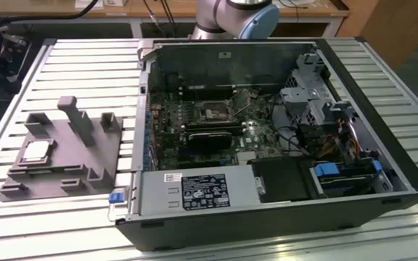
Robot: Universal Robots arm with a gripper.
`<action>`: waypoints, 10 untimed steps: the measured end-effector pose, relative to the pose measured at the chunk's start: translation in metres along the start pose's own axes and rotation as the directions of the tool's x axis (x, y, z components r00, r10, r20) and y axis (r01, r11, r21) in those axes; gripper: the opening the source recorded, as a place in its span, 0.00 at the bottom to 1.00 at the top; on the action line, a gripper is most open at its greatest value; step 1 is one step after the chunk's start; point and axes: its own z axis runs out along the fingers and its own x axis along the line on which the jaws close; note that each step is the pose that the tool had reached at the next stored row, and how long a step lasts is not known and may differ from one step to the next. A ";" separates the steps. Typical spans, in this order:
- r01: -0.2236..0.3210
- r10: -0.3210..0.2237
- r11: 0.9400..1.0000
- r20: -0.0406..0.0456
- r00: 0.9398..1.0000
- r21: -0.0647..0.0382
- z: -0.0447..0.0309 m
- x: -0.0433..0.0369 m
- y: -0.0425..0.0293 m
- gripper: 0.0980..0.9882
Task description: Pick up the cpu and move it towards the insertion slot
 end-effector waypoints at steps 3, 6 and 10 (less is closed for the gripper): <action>0.000 0.000 1.000 0.000 1.000 0.000 0.0000 0.0000 0.0000 0.01; 0.000 0.000 1.000 0.000 1.000 0.000 -0.0001 0.0006 0.0000 0.01; 0.000 0.000 1.000 0.000 1.000 0.000 0.0001 0.0053 0.0001 0.01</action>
